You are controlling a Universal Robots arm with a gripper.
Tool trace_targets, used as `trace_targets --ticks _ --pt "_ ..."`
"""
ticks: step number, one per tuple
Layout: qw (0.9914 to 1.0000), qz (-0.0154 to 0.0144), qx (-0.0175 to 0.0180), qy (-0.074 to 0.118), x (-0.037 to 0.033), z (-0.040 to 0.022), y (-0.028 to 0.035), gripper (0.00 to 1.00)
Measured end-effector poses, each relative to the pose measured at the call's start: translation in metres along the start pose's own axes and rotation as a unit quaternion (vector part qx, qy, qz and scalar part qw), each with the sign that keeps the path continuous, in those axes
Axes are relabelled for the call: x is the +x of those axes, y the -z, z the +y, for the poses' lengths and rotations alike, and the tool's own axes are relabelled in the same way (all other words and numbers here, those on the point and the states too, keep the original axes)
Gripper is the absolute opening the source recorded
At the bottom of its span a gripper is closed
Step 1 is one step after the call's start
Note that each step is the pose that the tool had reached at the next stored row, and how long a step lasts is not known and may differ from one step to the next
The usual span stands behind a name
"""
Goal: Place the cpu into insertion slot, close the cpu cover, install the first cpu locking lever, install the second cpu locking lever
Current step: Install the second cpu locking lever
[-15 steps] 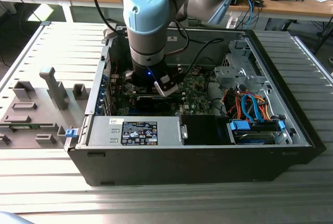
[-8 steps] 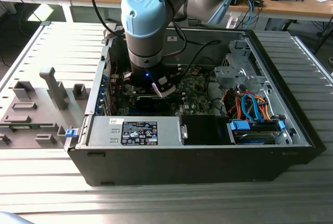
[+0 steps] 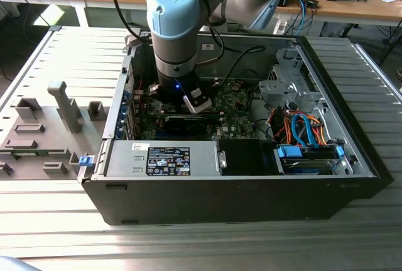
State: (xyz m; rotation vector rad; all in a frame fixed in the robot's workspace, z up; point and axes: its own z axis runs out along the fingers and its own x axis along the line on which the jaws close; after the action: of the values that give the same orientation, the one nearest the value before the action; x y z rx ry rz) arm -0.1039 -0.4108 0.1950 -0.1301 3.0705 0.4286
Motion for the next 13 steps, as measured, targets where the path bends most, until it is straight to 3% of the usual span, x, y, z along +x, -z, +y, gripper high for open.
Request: trace_targets --ticks 8,13 --pt "1.0 -0.0014 0.0001 0.001 0.0018 -0.007 0.0046 0.11" --pt "1.0 -0.0011 0.0022 0.001 0.0005 -0.0051 0.0128 0.11"
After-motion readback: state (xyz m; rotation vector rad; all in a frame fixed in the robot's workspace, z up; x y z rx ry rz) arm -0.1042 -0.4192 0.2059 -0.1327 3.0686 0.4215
